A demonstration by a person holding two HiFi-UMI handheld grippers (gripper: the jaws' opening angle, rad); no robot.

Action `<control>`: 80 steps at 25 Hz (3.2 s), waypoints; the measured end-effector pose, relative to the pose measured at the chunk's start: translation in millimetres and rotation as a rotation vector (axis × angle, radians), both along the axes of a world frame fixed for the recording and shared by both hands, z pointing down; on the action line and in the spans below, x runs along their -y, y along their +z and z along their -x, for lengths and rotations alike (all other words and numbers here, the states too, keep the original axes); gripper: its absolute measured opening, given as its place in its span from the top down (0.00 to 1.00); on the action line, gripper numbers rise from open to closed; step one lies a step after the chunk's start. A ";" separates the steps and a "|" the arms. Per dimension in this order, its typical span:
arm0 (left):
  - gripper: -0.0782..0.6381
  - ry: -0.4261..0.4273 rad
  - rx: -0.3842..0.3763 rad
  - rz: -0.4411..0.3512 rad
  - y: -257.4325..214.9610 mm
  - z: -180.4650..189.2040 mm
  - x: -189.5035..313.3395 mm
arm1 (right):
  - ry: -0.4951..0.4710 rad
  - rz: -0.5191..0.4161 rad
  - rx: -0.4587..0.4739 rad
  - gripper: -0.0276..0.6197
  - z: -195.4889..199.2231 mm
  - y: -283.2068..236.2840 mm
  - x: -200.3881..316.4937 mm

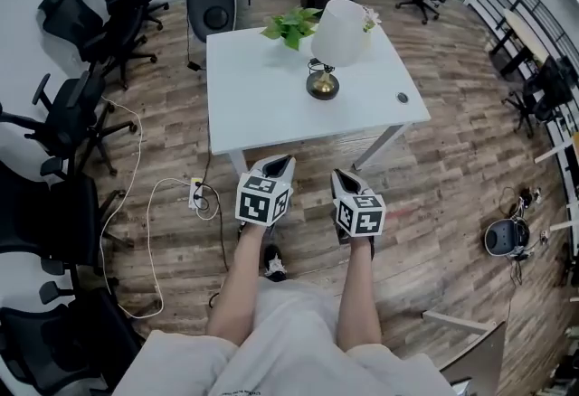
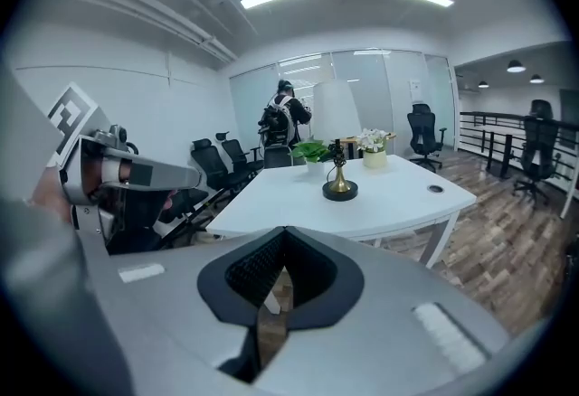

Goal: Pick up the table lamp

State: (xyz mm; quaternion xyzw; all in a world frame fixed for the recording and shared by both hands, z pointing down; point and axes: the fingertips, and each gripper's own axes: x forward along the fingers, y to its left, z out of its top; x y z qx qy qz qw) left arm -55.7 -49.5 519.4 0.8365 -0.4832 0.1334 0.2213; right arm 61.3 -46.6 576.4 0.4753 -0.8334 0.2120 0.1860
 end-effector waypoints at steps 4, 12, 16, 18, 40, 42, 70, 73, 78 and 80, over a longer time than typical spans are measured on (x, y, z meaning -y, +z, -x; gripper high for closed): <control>0.89 0.003 -0.017 -0.022 -11.0 16.0 26.1 | 0.068 -0.016 0.031 0.92 3.6 -8.4 28.2; 0.89 0.008 -0.093 0.021 -1.3 21.4 37.9 | 0.126 0.010 -0.007 0.92 -4.5 3.1 35.7; 0.89 0.009 -0.104 0.017 -3.5 22.3 39.2 | 0.149 0.006 0.000 0.92 -9.8 1.7 42.8; 0.89 -0.004 -0.103 0.011 -2.1 26.3 40.9 | 0.148 0.004 -0.002 0.92 -10.1 4.0 50.2; 0.89 0.016 0.045 -0.021 -17.2 8.5 191.8 | 0.171 -0.053 0.088 0.92 8.0 25.4 215.8; 0.89 0.007 0.036 -0.032 -24.3 3.8 218.6 | 0.141 -0.072 0.040 0.92 11.1 25.5 241.4; 0.89 0.008 -0.014 -0.168 -53.6 -26.3 334.4 | -0.020 -0.101 -0.102 0.64 35.7 111.5 401.1; 0.89 0.016 -0.016 -0.153 -48.7 -27.4 334.9 | -0.028 -0.108 -0.111 0.68 39.0 109.3 399.5; 0.89 0.036 0.003 -0.156 -51.1 -35.1 336.9 | -0.071 -0.126 -0.154 0.70 43.0 103.1 398.5; 0.89 0.040 0.013 -0.158 -52.3 -35.7 336.4 | -0.081 -0.119 -0.163 0.71 43.4 102.1 396.0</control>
